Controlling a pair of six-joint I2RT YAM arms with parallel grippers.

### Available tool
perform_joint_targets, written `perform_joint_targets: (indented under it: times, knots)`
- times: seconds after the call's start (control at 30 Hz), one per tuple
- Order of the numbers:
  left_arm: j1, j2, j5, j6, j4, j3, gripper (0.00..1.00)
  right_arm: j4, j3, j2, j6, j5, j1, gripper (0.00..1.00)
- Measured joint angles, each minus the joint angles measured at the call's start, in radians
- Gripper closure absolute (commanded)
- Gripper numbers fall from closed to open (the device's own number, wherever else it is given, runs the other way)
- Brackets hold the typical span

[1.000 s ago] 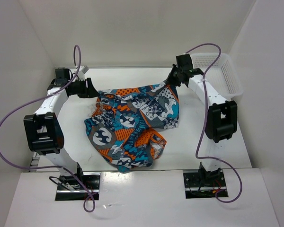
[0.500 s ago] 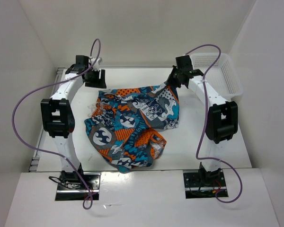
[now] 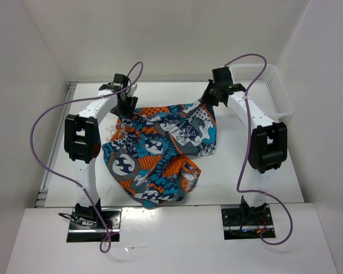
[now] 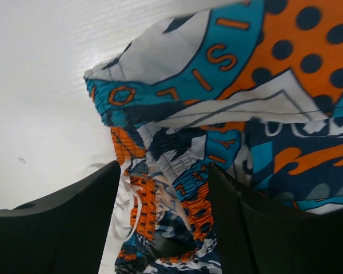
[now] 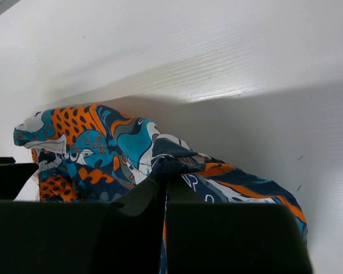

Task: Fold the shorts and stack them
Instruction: Flatten the shorts out

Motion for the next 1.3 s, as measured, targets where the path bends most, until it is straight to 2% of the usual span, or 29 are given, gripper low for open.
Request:
perform_joint_targets:
  times: [0.27, 0.53, 0.77, 0.87, 0.97, 1.0, 1.03, 1.13, 1.3]
  knots:
    - [0.013, 0.008, -0.058, 0.0, 0.04, -0.008, 0.29, -0.003, 0.0, 0.0, 0.0, 0.0, 0.0, 1.0]
    - [-0.002, 0.099, -0.098, 0.0, 0.072, 0.052, 0.28, -0.009, 0.0, 0.0, 0.0, 0.0, 0.0, 1.0]
    - [-0.032, 0.132, -0.106, 0.0, 0.089, 0.111, 0.4, -0.01, 0.0, 0.0, 0.0, 0.0, 0.0, 1.0]
    - [-0.037, 0.132, -0.079, 0.0, 0.099, 0.137, 0.5, -0.01, 0.0, 0.0, 0.0, 0.004, 0.0, 1.0]
    - [-0.035, 0.133, -0.037, 0.003, 0.119, 0.145, 0.7, -0.013, 0.0, 0.0, 0.0, 0.007, 0.0, 1.0]
    - [-0.033, 0.133, -0.019, 0.0, 0.123, 0.145, 0.83, -0.014, 0.0, 0.0, 0.0, 0.008, 0.0, 1.0]
    - [-0.032, 0.133, -0.004, 0.0, 0.128, 0.145, 0.9, -0.014, 0.0, 0.0, 0.0, 0.011, 0.0, 1.0]
    - [-0.022, 0.133, 0.043, 0.002, 0.149, 0.144, 1.0, -0.014, 0.0, 0.0, 0.0, 0.018, 0.0, 1.0]
    - [0.021, 0.124, 0.152, 0.0, 0.15, 0.144, 1.0, -0.014, 0.0, 0.0, 0.0, 0.023, 0.0, 1.0]
